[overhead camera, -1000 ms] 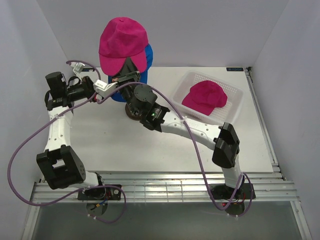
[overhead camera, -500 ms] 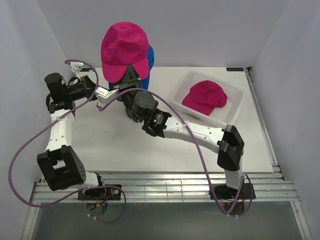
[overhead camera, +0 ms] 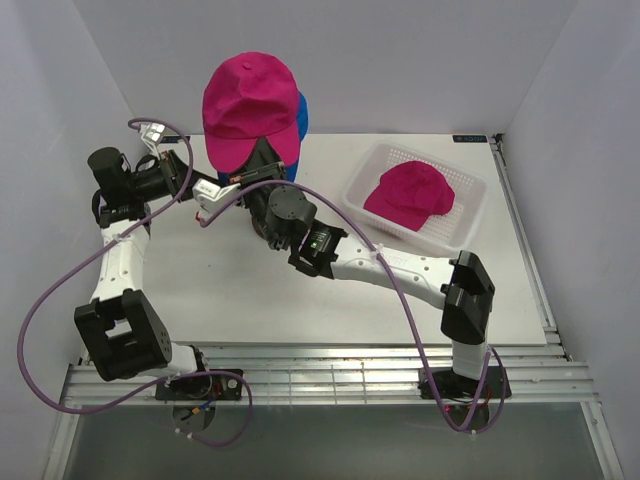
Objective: Stack the hats
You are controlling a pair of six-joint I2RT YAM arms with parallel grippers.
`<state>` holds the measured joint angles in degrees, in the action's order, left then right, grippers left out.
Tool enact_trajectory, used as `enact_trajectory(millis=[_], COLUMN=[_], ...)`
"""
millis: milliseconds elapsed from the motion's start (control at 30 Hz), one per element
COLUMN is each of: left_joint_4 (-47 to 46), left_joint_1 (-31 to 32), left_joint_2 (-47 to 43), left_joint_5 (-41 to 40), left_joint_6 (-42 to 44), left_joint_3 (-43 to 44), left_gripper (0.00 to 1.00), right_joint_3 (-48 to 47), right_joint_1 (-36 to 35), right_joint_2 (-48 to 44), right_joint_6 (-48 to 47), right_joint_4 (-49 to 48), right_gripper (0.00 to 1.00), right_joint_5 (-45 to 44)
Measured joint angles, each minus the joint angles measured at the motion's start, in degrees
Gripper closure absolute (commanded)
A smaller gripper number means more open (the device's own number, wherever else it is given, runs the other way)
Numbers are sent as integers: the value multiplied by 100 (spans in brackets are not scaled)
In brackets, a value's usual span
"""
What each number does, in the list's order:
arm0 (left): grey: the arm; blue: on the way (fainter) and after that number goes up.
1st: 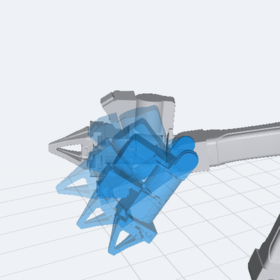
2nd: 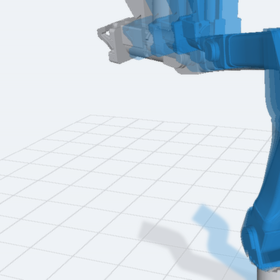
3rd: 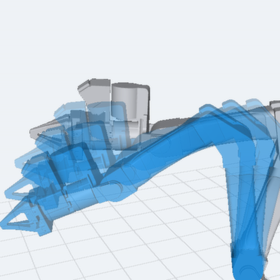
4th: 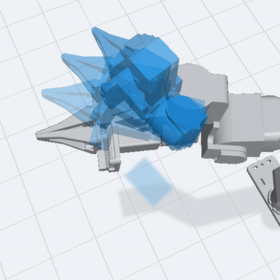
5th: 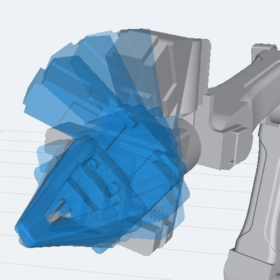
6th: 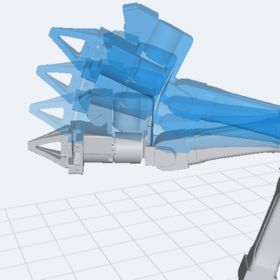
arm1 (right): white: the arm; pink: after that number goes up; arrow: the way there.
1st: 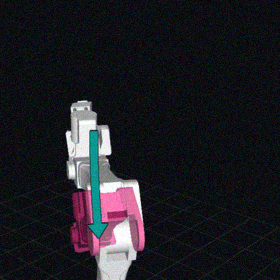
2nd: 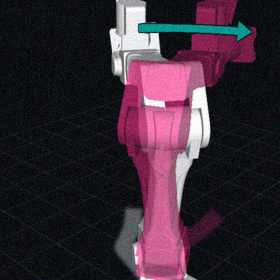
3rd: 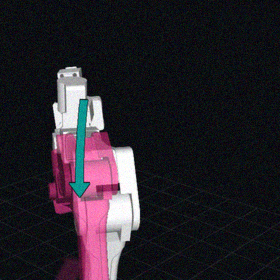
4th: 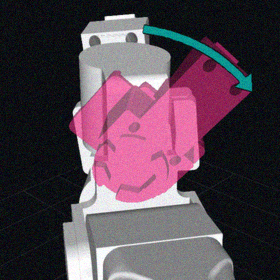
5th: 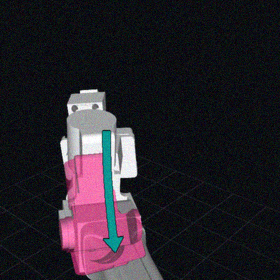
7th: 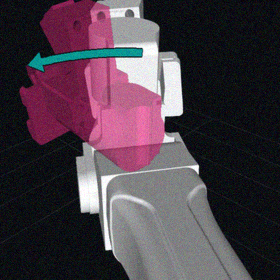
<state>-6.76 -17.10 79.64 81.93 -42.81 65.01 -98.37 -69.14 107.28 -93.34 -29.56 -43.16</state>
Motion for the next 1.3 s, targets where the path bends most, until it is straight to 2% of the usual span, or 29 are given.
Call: enact_trajectory(millis=[433, 467, 500, 567, 667, 800, 900, 1100, 1300], left_joint_4=[-804, -859, -898, -955, -1034, -1082, -1141, -1176, -1176], left_joint_1=[-120, -129, -131, -140, -153, -153, -155, -157, -157], left_joint_2=[13, 13, 13, 13, 13, 13, 13, 13, 13], left_joint_5=[-28, -28, -26, -31, -33, -33, -44, -63, -63], left_joint_6=[-876, -916, -949, -1023, -1086, -1141, -1167, -1180, -1213], left_joint_3=[-389, -407, -431, -468, -470, -474, -496, -542, -542], left_gripper=[100, 100, 100, 100, 100, 100, 100, 100, 100], right_joint_3=[391, 428, 448, 452, 503, 516, 516, 402, 85], right_joint_1=[-127, -133, -142, -160, -208, -254, -280, -468, -813], right_joint_2=[-245, -247, -249, -249, -247, -192, -179, -179, -332], right_joint_6=[494, 511, 529, 612, 699, 787, 887, 1237, 2232], right_joint_4=[498, 505, 511, 570, 638, 730, 852, 1154, 2354], right_gripper=[91, 87, 76, 61, 54, 36, 26, 17, 11], right_joint_5=[-149, -160, -175, -186, -179, -157, -146, -79, 509])
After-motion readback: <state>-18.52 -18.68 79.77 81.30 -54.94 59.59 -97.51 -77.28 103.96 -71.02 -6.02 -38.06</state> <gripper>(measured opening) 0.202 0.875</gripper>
